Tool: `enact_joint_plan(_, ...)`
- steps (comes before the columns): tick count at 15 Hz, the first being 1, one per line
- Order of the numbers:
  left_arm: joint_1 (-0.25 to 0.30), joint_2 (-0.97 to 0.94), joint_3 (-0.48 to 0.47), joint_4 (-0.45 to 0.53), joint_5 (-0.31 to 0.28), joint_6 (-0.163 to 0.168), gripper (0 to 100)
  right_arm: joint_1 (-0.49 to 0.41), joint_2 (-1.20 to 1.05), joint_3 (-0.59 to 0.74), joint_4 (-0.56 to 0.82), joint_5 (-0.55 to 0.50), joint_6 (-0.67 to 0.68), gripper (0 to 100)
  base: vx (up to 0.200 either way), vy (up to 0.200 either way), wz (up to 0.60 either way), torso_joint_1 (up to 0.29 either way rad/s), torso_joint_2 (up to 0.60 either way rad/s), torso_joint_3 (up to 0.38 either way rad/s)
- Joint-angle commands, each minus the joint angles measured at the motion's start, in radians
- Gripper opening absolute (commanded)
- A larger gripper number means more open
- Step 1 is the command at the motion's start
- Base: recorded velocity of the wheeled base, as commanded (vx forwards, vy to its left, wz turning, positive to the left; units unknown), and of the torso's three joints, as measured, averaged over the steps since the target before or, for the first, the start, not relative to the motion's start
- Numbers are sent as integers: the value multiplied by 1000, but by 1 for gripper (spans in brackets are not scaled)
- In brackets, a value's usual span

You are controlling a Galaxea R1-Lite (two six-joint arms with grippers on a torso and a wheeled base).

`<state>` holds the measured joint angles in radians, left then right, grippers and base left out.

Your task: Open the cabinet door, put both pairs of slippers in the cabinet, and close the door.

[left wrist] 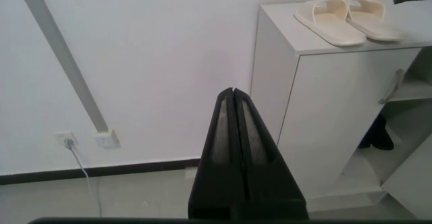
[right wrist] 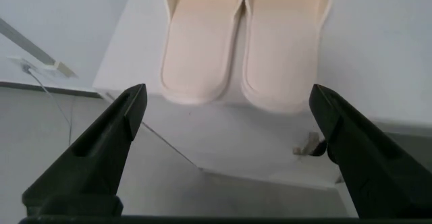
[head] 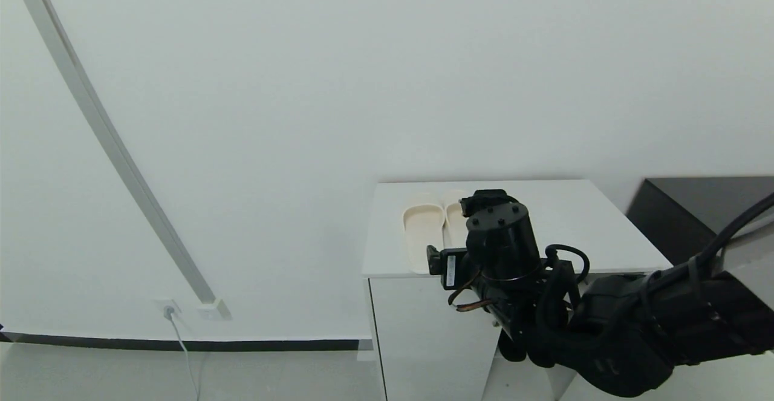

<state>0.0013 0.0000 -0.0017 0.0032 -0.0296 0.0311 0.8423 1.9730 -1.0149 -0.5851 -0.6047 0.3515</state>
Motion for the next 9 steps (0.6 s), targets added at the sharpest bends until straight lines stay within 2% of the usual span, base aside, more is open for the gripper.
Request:
enact_joint_plan(1, 0, 0, 0, 0, -1, 1, 0, 0, 64, 19, -50, -1, -2, 100, 200, 0, 0, 12, 12, 7)
enact_joint_plan(2, 0, 0, 0, 0, 0, 0, 0, -2, 90, 19, -91, -1, -5, 100, 200, 0, 0, 17, 2, 2)
enact_joint_plan(9, 0, 2, 0, 0, 0, 0, 0, -23, 164, -37, -125, 0, -37, 100, 0, 0, 0, 0, 0, 0)
